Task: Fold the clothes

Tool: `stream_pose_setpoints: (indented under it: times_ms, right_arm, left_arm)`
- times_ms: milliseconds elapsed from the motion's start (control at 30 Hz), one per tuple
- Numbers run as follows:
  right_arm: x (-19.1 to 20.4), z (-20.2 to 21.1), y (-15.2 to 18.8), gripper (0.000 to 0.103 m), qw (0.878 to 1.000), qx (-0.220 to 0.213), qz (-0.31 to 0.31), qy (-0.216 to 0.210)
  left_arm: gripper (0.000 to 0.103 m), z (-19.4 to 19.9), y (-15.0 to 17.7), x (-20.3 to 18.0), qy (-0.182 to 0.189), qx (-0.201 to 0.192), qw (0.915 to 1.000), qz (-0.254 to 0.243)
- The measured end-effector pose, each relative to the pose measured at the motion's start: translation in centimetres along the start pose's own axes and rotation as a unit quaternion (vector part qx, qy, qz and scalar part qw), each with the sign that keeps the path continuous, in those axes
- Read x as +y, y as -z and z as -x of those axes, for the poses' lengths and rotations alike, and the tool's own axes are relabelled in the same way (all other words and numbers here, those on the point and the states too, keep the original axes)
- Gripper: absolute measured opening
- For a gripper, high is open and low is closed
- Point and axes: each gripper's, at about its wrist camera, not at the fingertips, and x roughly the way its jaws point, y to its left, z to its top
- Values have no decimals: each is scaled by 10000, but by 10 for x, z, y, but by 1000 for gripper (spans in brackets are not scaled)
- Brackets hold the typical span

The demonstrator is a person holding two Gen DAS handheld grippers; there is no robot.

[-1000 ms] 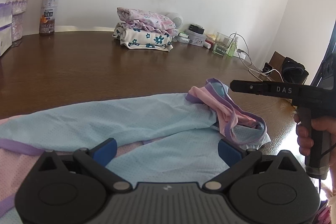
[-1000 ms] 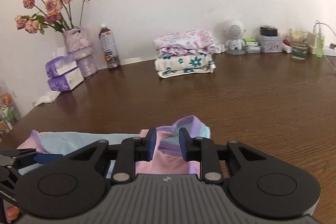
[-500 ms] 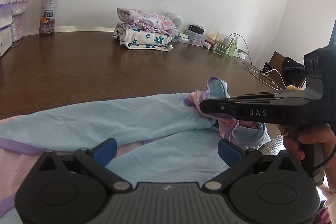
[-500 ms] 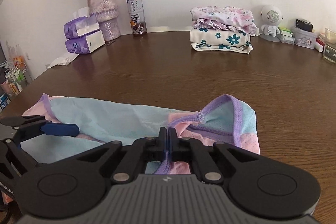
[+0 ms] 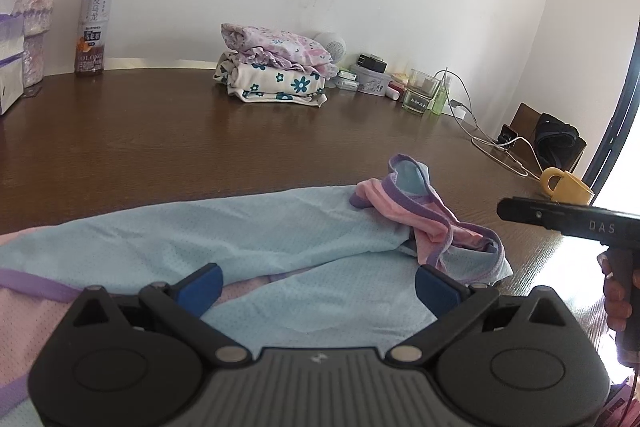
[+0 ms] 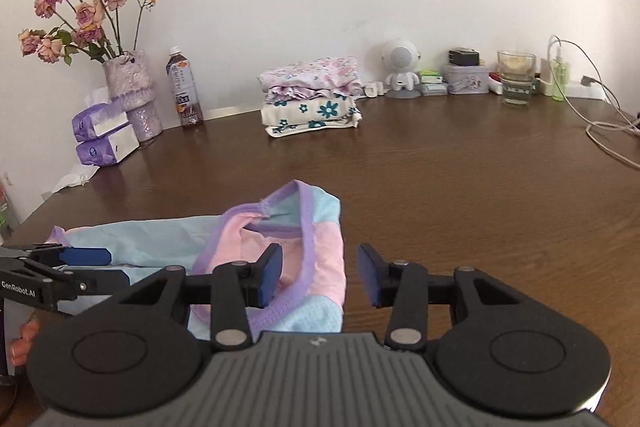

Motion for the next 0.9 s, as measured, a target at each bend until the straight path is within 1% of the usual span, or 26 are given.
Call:
stream_pose_setpoints:
  times_ms: [100,167,200,233,267,333,400,467,500,567,600,733,900]
  right_arm:
    - [-17,3,7,39,9994,45,-335,-23]
    - [-26,-2,6,33,9984,121,-536,-140]
    - [-30,-6,5,31,9977,165,-625,-203]
    - [-32,-12,3,27,9970,217,-694,-264]
    - [-35,-18,0,25,9963,268,-756,-321]
    - [-38,-31,-4,23,9948,363,-857,-422]
    - [-40,-42,-6,23,9928,453,-970,-535]
    - [-44,-50,-6,23,9906,535,-1101,-604]
    - [-45,-53,-6,23,9899,577,-1136,-619]
    - [-48,-58,-5,23,9885,675,-1189,-642]
    - [-49,-61,-4,23,9879,721,-1203,-656]
    - [-51,-68,-2,22,9866,701,-1250,-785]
    - [-49,-74,-1,22,9842,658,-1365,-914]
  left_arm:
    - [99,4,-4,-3,85,-130,9999,-17]
    - [86,5,-9,-10,152,-190,9997,-84]
    - [83,1,-13,-18,165,-202,9994,-228]
    - [76,-2,-18,-27,178,-214,9989,-371]
    - [66,-6,-22,-35,191,-226,9982,-514]
    - [61,-13,-30,-52,216,-249,9963,-800]
    - [57,-20,-38,-69,241,-273,9934,-1085]
    - [40,-32,-42,-85,159,-244,9906,-1334]
    - [36,-37,-43,-87,146,-196,9901,-1383]
    - [15,-43,-41,-86,164,-120,9904,-1368]
    - [12,-46,-40,-85,173,-82,9905,-1361]
    - [12,-58,-37,-82,209,70,9909,-1330]
    - [16,-72,-33,-78,254,260,9910,-1292]
